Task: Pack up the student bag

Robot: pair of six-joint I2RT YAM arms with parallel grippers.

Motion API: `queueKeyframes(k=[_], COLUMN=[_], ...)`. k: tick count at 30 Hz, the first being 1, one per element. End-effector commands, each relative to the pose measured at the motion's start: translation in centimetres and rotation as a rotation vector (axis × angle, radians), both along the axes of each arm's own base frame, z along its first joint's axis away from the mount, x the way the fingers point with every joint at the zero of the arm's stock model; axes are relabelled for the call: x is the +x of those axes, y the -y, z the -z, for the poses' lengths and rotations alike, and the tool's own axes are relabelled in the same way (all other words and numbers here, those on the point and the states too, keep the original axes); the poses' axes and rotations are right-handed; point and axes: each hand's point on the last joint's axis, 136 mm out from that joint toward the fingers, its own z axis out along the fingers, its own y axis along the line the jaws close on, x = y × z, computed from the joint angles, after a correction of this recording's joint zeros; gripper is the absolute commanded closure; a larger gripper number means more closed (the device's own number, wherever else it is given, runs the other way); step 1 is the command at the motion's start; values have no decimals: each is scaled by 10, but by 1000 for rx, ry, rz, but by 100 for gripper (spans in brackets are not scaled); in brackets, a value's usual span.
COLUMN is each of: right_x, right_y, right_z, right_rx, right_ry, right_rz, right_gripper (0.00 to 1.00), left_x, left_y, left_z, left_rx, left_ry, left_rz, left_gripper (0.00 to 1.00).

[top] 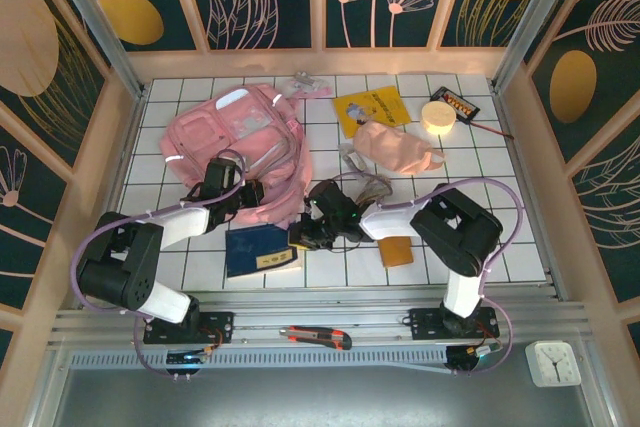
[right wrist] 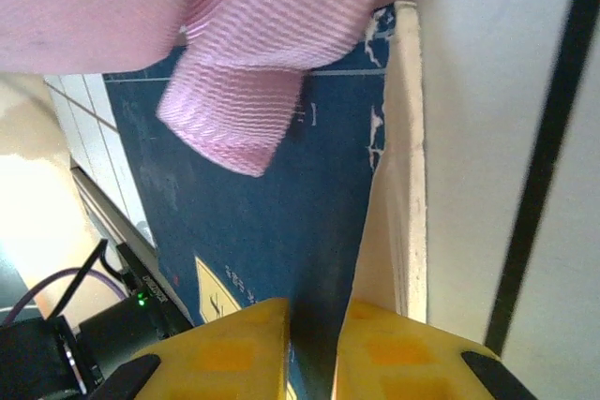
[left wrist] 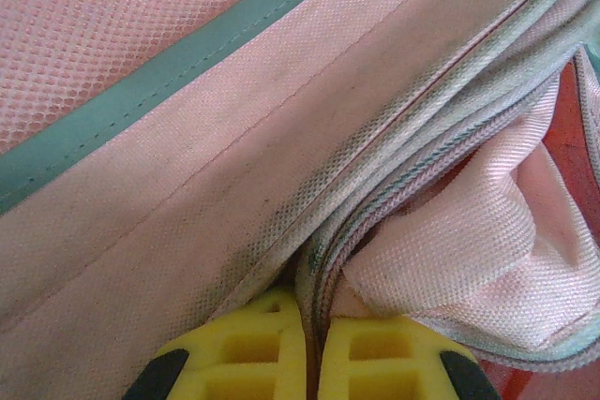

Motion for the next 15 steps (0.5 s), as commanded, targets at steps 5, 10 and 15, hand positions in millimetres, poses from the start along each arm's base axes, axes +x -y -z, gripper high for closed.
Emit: queueKeyframes(k=[5, 10, 15], right_x=[6, 19, 24], right_y=[15, 54, 71], right_z=[-14, -42, -89], right_rx=[-50, -162, -161], right_ry=[51, 193, 345], right_rz=[43, 104, 106], right_gripper=[100, 100, 100], left_x=[-24, -1, 15], left_y=[-20, -24, -30], left_z=[12, -37, -57], left_rx=[99, 113, 134], left_ry=[-143, -33, -2], left_rz=[-41, -67, -83], left_gripper=[100, 100, 100])
